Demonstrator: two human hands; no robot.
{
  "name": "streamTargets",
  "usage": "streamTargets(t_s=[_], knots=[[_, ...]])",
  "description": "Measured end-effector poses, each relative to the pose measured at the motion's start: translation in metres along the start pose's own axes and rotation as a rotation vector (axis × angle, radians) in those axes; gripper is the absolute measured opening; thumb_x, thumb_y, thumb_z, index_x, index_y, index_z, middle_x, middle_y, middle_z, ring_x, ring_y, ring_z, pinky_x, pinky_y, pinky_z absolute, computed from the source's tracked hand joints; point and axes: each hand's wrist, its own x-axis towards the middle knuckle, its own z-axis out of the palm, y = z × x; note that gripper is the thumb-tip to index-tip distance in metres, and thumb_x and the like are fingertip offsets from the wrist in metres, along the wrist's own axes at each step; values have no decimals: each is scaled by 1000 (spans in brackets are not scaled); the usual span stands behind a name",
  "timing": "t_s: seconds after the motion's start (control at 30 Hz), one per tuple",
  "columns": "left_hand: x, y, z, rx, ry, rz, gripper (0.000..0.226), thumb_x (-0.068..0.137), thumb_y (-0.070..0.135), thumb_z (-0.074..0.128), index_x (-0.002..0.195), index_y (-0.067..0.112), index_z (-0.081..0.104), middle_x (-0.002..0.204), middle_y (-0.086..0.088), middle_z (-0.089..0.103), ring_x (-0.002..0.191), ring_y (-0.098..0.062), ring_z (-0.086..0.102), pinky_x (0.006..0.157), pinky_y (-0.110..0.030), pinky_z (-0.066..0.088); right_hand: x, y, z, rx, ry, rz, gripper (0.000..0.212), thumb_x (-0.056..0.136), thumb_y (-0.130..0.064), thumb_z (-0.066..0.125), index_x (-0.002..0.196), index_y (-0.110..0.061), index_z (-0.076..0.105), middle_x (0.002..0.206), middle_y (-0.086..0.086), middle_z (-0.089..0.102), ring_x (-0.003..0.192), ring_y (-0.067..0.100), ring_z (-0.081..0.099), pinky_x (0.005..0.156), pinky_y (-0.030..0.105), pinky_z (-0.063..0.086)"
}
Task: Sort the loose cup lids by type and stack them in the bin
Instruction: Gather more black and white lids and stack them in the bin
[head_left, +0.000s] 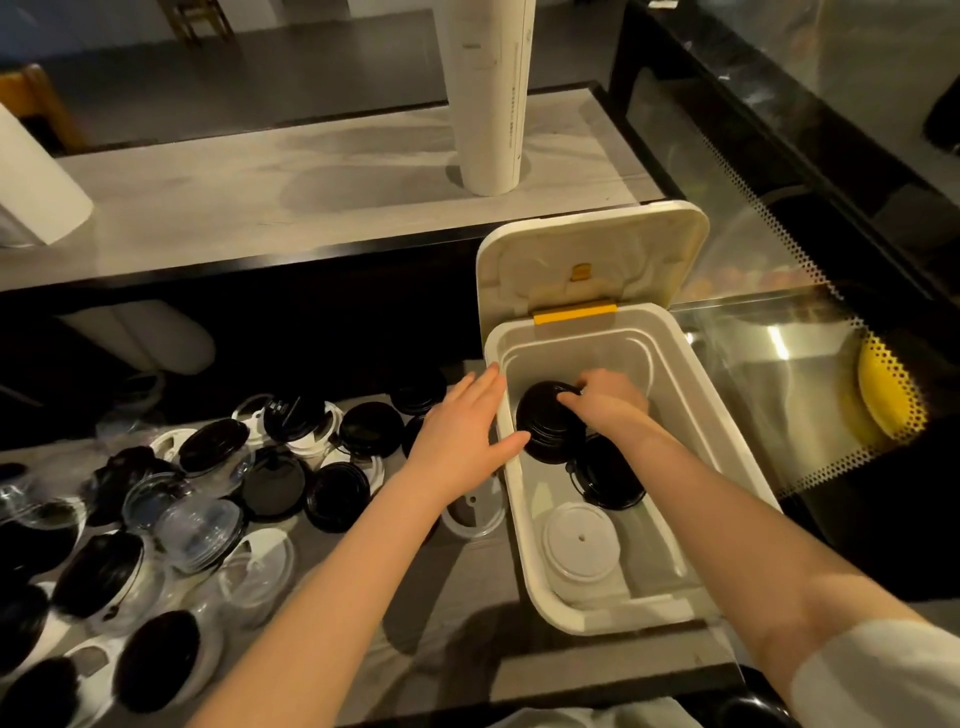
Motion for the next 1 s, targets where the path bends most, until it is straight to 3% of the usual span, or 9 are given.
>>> streamTargets(t_s=[0.13,0.33,0.5,0.6,0.67,0.77,0.87,1.0], knots=[[-2,-1,-4,32,-29,2,77,92,54,43,151,22,4,159,5,-1,146,-16,0,117,-41,14,2,-7,5,-18,29,12,40,89,-50,53,109,-15,57,110,7,62,100,27,59,74,33,45],[-16,-34,-22,13,29,-70,68,94,48,44,149,18,19,158,1,11,146,-15,4,118,-40,14,-21,-16,-9,83,223,-72,42,93,-39,51,125,-12,52,122,10,57,111,31,55,85,38,47],[-29,-100,-42,82,59,-163,61,93,42,50,144,14,34,153,-5,28,142,-23,20,115,-40,22,-60,-66,-32,254,447,-365,31,91,-22,55,119,-10,60,117,7,61,113,25,52,90,32,41],[-38,-136,-43,55,80,-203,58,93,38,53,141,10,38,148,-8,36,138,-26,28,112,-38,26,-92,-107,-27,258,415,-546,29,91,-23,57,118,-13,61,113,3,61,109,19,53,85,23,37],[-44,-156,-34,31,45,-239,56,92,35,55,139,9,41,145,-9,40,135,-27,33,110,-39,29,-105,-130,-8,264,321,-606,31,91,-23,56,120,-13,59,115,3,59,108,19,53,87,25,40],[-54,-177,-15,39,-62,-309,58,91,37,55,141,12,38,146,-6,38,134,-27,31,109,-38,31,-108,-150,35,149,117,-532,37,93,-25,52,129,-13,51,123,7,53,114,25,50,91,35,44],[-65,-187,3,54,-178,-325,72,89,43,56,147,14,25,153,-3,25,141,-25,17,113,-39,25,-102,-147,78,67,-83,-293,47,93,-26,53,136,-12,41,133,11,45,122,31,43,96,38,41],[-72,-195,16,107,-257,-297,92,79,49,65,149,17,16,153,-3,18,140,-25,13,112,-42,24,-94,-115,120,31,-227,13,84,87,-36,63,150,-15,12,153,10,18,138,35,24,107,42,35]])
